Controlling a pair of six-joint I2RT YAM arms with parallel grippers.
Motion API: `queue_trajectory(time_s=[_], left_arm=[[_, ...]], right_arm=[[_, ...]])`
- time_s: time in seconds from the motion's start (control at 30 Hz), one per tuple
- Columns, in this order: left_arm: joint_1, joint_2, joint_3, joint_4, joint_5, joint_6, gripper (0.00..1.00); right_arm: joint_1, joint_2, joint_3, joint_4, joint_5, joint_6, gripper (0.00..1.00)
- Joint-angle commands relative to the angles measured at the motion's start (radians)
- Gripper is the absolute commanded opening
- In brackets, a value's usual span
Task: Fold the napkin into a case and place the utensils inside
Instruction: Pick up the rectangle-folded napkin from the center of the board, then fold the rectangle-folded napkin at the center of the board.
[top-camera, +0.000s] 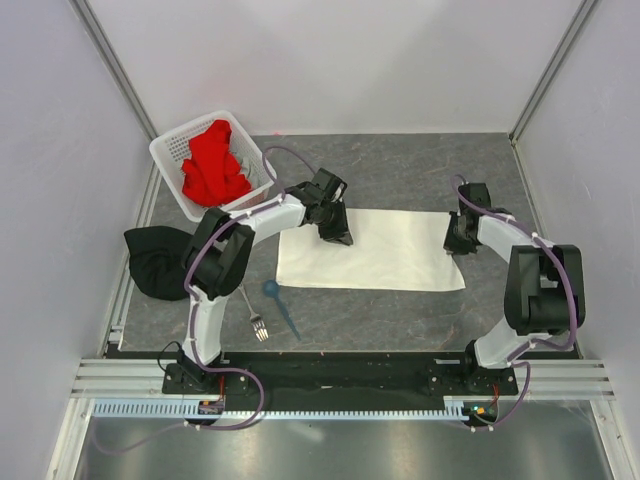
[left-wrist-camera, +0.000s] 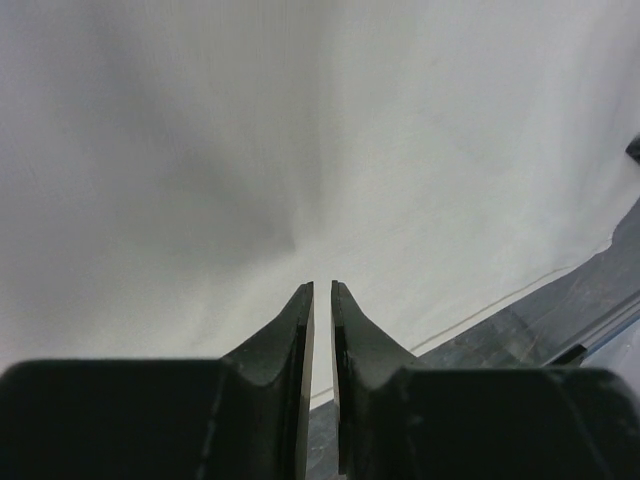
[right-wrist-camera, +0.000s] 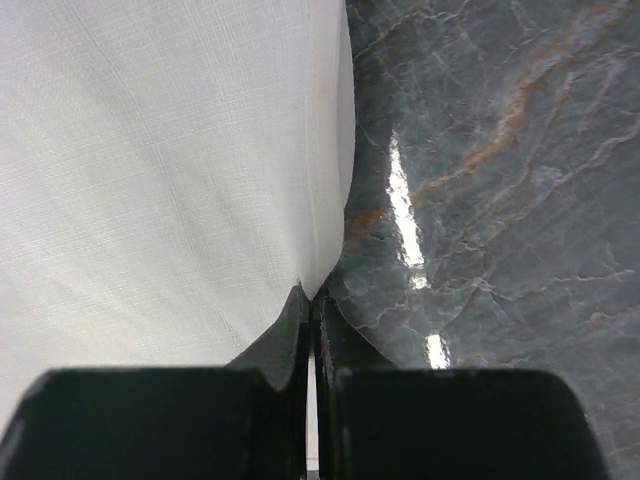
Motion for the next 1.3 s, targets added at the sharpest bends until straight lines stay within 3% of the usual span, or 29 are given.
queue_trajectory(time_s=[0.0, 0.17, 0.53, 0.77, 0.87, 1.0, 1.1, 1.27], left_arm=[[-0.009, 0.097, 0.075, 0.024, 0.047, -0.049, 0.19], [-0.041, 0.159, 0.115, 0.030, 0.059, -0.080, 0.19], [-0.159, 0.237, 0.236, 0.044, 0.084, -0.155, 0.19], [-0.155, 0.139, 0.241, 0.009, 0.056, -0.091, 0.19], [-0.134, 0.055, 0.170, -0.028, 0.010, -0.039, 0.18], [-0.077, -0.141, -0.082, -0.023, -0.030, -0.011, 0.18], [-0.036, -0.212, -0.253, 0.020, -0.033, -0.009, 0.17], [0.000, -0.294, -0.413, 0.072, -0.064, 0.000, 0.15]], right_arm=[[0.003, -0.094, 0.001, -0.049, 0.073, 0.012, 0.00], [0.003, -0.134, 0.007, -0.063, 0.140, 0.011, 0.00], [0.004, -0.226, 0.136, -0.144, 0.123, -0.020, 0.00], [0.170, -0.243, 0.213, -0.222, 0.074, -0.020, 0.00], [0.225, -0.253, 0.220, -0.239, 0.070, -0.012, 0.00], [0.286, -0.255, 0.233, -0.262, 0.065, -0.005, 0.00], [0.348, -0.250, 0.245, -0.267, 0.065, 0.017, 0.00], [0.472, -0.221, 0.266, -0.262, 0.073, 0.081, 0.00]])
